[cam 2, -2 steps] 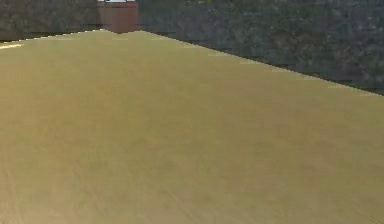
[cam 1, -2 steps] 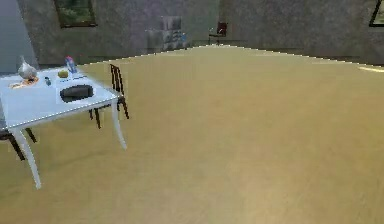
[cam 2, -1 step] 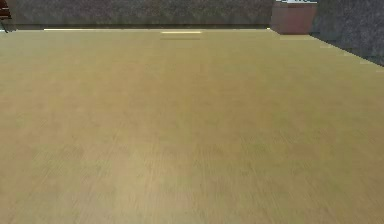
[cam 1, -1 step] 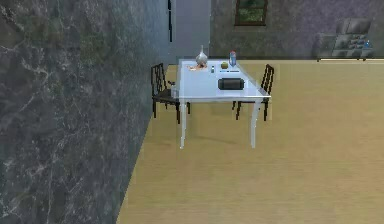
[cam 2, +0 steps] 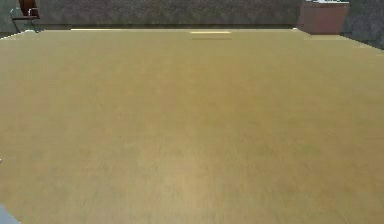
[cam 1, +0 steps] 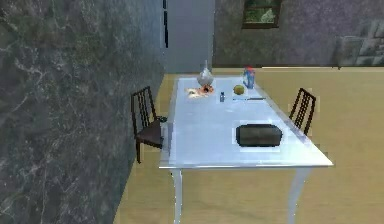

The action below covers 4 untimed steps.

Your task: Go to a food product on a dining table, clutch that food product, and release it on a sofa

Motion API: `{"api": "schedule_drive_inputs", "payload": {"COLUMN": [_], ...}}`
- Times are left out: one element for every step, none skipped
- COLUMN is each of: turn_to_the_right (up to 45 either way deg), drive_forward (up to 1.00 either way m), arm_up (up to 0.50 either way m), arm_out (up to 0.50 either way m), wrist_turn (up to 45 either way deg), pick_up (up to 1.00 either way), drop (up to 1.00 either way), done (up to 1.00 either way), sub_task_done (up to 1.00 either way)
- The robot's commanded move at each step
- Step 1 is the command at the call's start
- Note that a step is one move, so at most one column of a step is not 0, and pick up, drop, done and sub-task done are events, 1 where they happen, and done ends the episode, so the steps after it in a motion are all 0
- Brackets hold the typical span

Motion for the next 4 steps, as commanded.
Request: {"api": "schedule_drive_inputs", "payload": {"turn_to_the_right": [0.0, 0.0, -45.0, -15.0], "drive_forward": [0.20, 0.10, 0.00, 0.00], "arm_up": [0.00, 0.00, 0.00, 0.00], "arm_out": [0.00, 0.00, 0.00, 0.00], "wrist_turn": [0.0, 0.0, 0.0, 0.0], "pick_up": [0.00, 0.00, 0.00, 0.00], "drop": [0.00, 0.00, 0.00, 0.00], "done": [0.00, 0.00, 0.00, 0.00], "sub_task_done": [0.00, 0.00, 0.00, 0.00]}}
